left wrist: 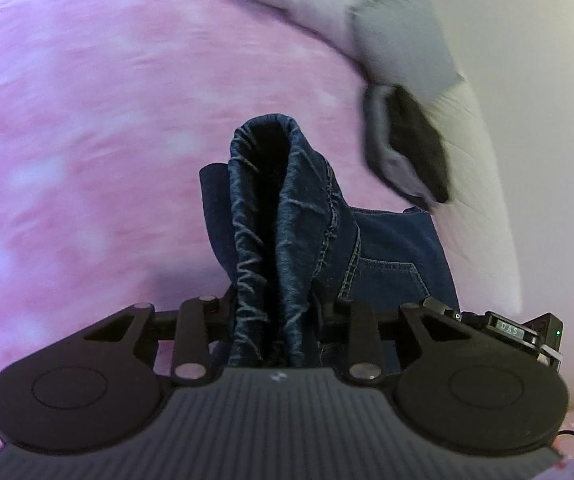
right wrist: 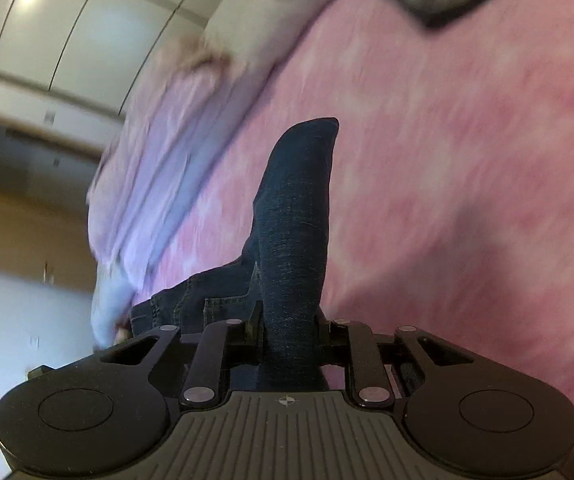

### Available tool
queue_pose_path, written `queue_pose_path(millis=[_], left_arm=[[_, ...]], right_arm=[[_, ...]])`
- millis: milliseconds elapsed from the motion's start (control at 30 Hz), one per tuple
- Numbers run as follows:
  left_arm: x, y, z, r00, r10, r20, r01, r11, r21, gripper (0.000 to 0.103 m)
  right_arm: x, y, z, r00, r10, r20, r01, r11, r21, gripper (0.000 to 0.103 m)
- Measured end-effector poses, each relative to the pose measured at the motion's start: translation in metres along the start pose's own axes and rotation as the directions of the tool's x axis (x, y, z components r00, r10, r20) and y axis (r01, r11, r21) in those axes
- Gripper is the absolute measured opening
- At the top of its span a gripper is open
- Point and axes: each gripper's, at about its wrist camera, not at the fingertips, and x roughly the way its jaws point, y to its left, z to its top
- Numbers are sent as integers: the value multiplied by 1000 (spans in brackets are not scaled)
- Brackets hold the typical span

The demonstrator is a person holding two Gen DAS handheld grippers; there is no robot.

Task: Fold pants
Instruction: 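Carry the jeans with both grippers onto the folded clothes stack by the pillow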

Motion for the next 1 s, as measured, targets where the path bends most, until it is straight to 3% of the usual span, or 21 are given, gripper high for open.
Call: queue_pose_path(millis=[200,533,667,800,1000], left_arm=[[83,-121,62,998,-63,-19,64,992,108,27],[255,-308,169,995,-71,73,62,991,121,27],[317,-364,225,989,-80,126,63,988,139,27],[362,-391,260,985,-79,151,51,983,178,27],[413,-387,274,988,-67,140,41,982,185,27]], right_arm=[[-62,-22,109,992,-25,125,23,1000,21,17],[-103,-94,389,988,14,152,-2,997,-81,17],[-98,-118,479,981,62,184,-40,992,-118,17],[-86,-144,533,973,99,209,-73,989,-129,17],[-64,-190,566,972,110,207,-93,992,-90,17]])
